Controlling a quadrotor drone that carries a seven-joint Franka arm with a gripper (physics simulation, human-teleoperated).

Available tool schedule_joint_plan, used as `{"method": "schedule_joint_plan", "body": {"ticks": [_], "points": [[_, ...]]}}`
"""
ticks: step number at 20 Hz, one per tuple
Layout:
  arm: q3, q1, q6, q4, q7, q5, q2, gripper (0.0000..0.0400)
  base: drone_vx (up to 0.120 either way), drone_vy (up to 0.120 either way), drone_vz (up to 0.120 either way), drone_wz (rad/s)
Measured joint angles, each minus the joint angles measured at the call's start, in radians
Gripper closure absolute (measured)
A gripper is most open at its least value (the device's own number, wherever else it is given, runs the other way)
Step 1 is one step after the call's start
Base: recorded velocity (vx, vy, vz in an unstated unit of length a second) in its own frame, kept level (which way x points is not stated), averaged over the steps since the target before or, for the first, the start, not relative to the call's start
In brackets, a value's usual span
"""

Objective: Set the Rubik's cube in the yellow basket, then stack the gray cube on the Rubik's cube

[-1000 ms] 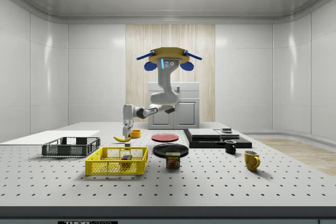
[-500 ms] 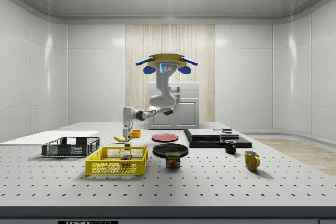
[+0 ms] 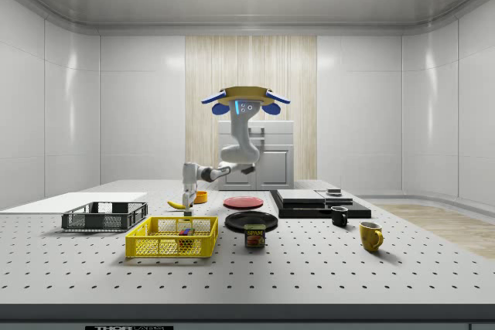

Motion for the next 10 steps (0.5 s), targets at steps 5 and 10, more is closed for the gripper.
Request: {"method": "schedule_joint_plan", "body": {"ticks": [5, 10], "points": [[-0.01, -0.001, 0.003, 0.004, -0.001, -0.01, 0.003, 0.0, 0.0, -0.008, 0.0, 0.0], [-0.04, -0.006, 0.014, 0.018, -0.003, -0.038, 0.007, 0.0, 0.0, 0.0, 0.0, 0.0]]}}
